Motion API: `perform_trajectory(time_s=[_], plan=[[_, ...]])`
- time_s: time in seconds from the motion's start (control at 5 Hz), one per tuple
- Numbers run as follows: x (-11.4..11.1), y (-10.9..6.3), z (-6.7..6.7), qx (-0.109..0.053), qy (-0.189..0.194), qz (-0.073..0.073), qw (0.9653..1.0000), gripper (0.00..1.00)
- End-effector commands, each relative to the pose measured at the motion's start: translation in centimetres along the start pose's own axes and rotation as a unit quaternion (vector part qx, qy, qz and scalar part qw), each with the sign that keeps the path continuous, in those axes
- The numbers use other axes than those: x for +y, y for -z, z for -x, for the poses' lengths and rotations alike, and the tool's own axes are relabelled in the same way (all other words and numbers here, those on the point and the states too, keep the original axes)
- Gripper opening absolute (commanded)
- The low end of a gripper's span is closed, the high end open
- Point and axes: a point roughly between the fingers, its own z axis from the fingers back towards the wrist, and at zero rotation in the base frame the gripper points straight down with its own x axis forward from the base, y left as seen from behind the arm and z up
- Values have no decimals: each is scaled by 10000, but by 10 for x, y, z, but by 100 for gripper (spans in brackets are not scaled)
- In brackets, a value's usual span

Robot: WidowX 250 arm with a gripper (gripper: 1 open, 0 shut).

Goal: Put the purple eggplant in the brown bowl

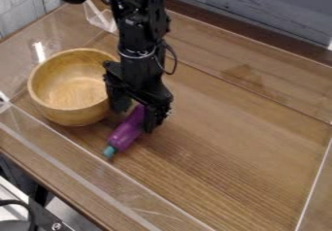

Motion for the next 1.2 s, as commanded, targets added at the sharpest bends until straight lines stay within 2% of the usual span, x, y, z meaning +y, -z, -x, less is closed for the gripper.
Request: perform_trajectory(time_s=[0.0, 0.2, 0.6, 1.0], plan=[[5, -5, -5, -141, -71, -27, 9999, 100], [6, -5, -4, -128, -96, -9, 9999, 0], [10, -12, -3, -92, -135, 45, 9999, 0], [17, -28, -2, -72, -182, 102, 9998, 0]])
